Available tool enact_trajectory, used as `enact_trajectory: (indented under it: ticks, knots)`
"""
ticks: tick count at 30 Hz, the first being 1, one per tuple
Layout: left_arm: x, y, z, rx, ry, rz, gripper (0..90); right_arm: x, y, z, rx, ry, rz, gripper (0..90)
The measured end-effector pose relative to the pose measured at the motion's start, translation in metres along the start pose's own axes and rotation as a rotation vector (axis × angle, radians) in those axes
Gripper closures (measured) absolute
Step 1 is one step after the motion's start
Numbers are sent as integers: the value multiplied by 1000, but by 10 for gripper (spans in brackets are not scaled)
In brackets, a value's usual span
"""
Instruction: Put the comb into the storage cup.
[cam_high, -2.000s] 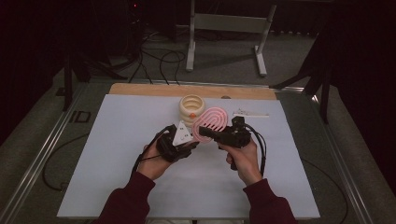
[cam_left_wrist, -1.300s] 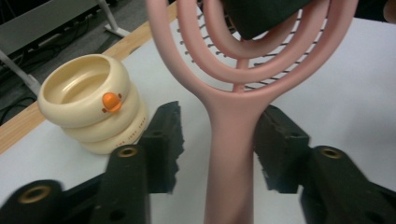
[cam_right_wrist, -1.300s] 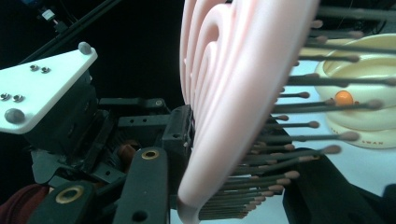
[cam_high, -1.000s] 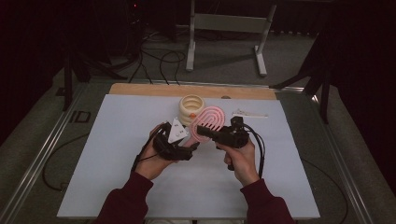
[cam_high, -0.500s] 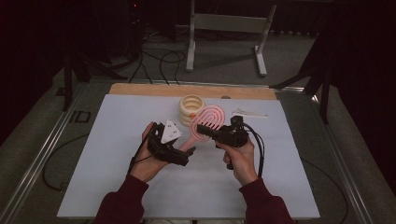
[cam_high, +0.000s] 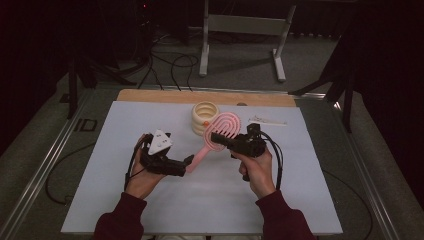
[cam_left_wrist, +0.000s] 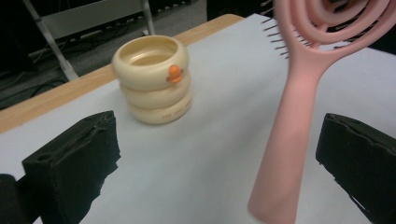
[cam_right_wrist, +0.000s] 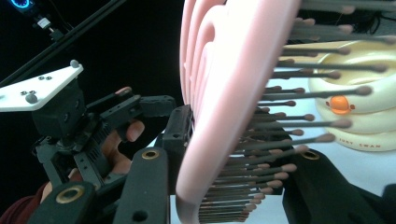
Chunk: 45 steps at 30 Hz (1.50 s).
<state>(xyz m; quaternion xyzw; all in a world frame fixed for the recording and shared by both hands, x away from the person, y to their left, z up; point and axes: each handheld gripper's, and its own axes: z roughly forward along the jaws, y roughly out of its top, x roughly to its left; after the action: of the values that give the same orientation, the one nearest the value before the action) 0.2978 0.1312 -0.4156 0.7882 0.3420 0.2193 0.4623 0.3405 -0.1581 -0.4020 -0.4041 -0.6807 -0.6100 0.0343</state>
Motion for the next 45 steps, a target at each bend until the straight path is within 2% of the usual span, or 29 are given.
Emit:
enact_trajectory:
  ticks: [5,10,15,22,30,32,39,45]
  knots:
    - [11,-11,-10,-15,15,-33,0,-1,1,1,-2,-3,6,637]
    - [15,-19,-18,-16,39,-35,0,-1,2,2,-4,-9,2,637]
    - [18,-31,-23,-22,73,-20,0,1,4,3,-11,-11,-4,636]
    - [26,-52,-33,-58,86,-49,0,1,5,4,-6,-15,-7,636]
    - [29,-74,-41,-78,115,-67,0,1,6,5,-8,-20,-6,636]
    - [29,-82,-43,-74,125,-65,0,1,7,5,-7,-18,-11,636]
    - [32,-106,-52,-67,145,-98,1,1,7,6,-7,-20,-13,636]
    - [33,-115,-59,-67,138,-98,0,1,7,9,-8,-20,-5,636]
